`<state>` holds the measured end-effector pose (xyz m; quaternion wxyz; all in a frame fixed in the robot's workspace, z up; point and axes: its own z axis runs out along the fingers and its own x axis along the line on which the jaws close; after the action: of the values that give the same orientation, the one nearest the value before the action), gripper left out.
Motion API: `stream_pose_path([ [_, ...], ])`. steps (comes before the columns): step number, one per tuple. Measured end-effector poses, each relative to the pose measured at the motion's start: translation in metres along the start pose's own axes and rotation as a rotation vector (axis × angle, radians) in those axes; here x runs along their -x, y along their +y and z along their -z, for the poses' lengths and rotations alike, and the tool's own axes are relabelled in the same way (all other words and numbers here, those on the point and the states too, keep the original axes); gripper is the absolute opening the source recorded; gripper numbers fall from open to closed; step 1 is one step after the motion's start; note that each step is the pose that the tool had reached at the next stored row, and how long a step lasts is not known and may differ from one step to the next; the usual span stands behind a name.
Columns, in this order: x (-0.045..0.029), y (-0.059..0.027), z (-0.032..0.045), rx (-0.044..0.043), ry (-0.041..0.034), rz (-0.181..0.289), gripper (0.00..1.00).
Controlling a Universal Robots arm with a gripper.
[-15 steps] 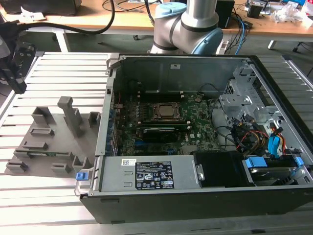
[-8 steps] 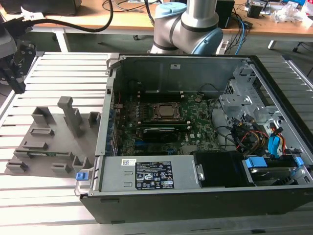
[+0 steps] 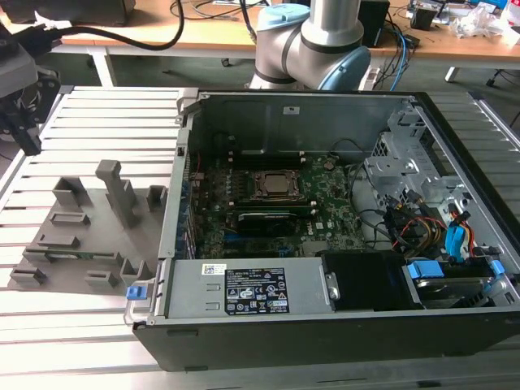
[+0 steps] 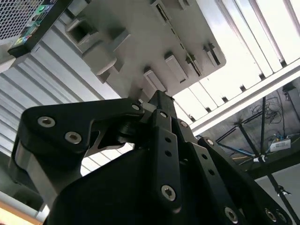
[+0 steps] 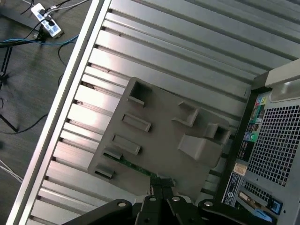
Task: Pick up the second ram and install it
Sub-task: 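Pick up the second ram and move it above second insertion slot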
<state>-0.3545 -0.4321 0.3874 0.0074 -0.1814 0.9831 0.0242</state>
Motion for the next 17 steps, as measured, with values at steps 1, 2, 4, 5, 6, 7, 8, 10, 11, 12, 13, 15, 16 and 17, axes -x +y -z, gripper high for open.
stream_pose_path([
  [1,0.0,0.0,0.0,0.0005,0.0009,0.02,0.11],
  [2,0.0,0.0,0.0,0.0009,0.0017,0.038,0.11],
  [4,0.0,0.0,0.0,0.0015,0.0029,0.064,0.11],
  [5,0.0,0.0,0.0,0.0017,0.0033,0.074,0.11],
  [6,0.0,0.0,0.0,0.0022,0.0042,0.094,0.11],
  [7,0.0,0.0,0.0,0.0024,0.0048,0.105,0.11],
  [8,0.0,0.0,0.0,0.0026,0.0052,0.114,0.11],
  [10,0.0,0.0,0.0,0.0031,0.006,0.133,0.11],
  [11,0.0,0.0,0.0,0.0036,0.0071,0.156,0.11],
  [12,0.0,0.0,0.0,0.004,0.0078,0.174,0.11],
  [13,0.0,0.0,0.0,0.0046,0.009,0.2,0.11],
  [15,0.0,0.0,0.0,0.0055,0.0106,0.237,0.11],
  [16,0.0,0.0,0.0,0.006,0.0116,0.259,0.11],
  [17,0.0,0.0,0.0,0.0067,0.0128,0.286,0.11],
])
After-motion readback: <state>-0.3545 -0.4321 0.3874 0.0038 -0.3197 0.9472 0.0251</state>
